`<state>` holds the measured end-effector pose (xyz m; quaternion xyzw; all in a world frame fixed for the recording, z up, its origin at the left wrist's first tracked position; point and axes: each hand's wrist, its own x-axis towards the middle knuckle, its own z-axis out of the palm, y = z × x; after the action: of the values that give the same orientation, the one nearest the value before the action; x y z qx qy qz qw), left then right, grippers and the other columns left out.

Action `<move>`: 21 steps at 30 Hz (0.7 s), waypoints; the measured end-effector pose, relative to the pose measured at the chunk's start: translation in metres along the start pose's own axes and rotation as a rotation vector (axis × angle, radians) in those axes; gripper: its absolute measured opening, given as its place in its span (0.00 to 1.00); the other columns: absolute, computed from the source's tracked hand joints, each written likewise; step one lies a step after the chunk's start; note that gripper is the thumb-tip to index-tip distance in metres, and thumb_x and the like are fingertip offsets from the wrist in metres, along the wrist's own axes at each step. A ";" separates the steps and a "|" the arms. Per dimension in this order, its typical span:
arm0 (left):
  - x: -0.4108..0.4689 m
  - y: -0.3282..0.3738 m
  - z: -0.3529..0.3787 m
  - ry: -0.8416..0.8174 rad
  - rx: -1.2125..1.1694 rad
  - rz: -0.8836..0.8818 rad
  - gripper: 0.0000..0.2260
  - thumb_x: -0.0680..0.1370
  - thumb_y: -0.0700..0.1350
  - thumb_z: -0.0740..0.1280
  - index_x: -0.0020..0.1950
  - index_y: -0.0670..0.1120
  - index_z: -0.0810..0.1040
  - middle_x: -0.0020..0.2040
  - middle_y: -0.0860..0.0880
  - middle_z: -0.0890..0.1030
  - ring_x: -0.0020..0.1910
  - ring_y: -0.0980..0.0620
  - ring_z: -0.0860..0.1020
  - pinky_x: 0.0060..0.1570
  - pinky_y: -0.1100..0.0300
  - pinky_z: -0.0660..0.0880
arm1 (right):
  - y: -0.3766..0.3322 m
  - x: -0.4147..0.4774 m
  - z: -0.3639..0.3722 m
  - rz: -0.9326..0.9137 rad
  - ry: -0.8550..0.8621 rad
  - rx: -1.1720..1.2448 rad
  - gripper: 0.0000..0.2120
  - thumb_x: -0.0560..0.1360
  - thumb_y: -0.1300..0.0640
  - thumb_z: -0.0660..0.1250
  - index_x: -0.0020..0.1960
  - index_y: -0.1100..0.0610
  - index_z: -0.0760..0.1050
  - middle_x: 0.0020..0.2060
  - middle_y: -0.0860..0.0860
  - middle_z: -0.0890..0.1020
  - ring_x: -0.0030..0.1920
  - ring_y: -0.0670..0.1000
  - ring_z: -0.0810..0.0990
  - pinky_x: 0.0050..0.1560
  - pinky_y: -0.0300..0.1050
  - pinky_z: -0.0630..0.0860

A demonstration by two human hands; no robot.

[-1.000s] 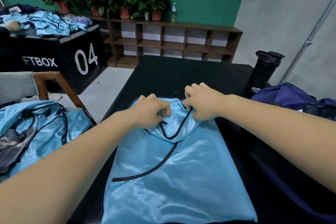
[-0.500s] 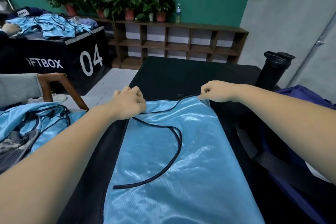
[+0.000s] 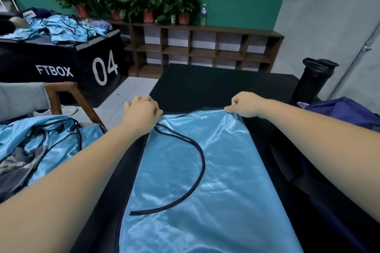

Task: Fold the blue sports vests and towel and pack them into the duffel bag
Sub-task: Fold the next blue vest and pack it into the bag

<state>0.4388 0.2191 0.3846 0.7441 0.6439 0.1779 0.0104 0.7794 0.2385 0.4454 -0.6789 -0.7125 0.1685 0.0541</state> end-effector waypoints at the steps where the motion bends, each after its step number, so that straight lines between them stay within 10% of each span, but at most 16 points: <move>1: 0.000 0.000 0.002 -0.002 -0.045 -0.007 0.11 0.87 0.53 0.60 0.54 0.53 0.82 0.60 0.53 0.77 0.62 0.46 0.72 0.59 0.49 0.64 | -0.001 0.001 0.002 -0.002 0.004 -0.008 0.20 0.83 0.45 0.68 0.38 0.57 0.73 0.35 0.50 0.82 0.40 0.48 0.78 0.40 0.43 0.71; 8: -0.004 0.007 0.004 -0.147 -0.320 0.028 0.05 0.79 0.51 0.75 0.47 0.51 0.84 0.47 0.61 0.77 0.47 0.55 0.78 0.57 0.49 0.78 | -0.005 0.011 0.014 -0.015 0.037 -0.021 0.18 0.82 0.44 0.70 0.41 0.56 0.73 0.41 0.53 0.82 0.40 0.51 0.76 0.41 0.45 0.73; 16: -0.002 0.018 0.013 -0.264 -0.336 0.070 0.23 0.75 0.52 0.75 0.70 0.62 0.76 0.57 0.63 0.77 0.62 0.51 0.74 0.69 0.45 0.71 | -0.005 0.013 0.019 -0.150 0.136 0.005 0.10 0.79 0.47 0.72 0.49 0.53 0.76 0.48 0.48 0.81 0.50 0.53 0.81 0.50 0.49 0.78; 21: -0.001 0.023 0.018 -0.134 -0.319 0.081 0.05 0.83 0.55 0.69 0.56 0.58 0.82 0.51 0.58 0.81 0.51 0.54 0.79 0.59 0.48 0.78 | -0.024 0.010 0.030 -0.346 0.240 -0.127 0.09 0.79 0.48 0.70 0.57 0.46 0.75 0.55 0.47 0.75 0.56 0.52 0.74 0.63 0.53 0.69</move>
<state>0.4658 0.2177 0.3728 0.7686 0.5749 0.2281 0.1638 0.7466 0.2430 0.4235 -0.5636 -0.8162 0.0293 0.1239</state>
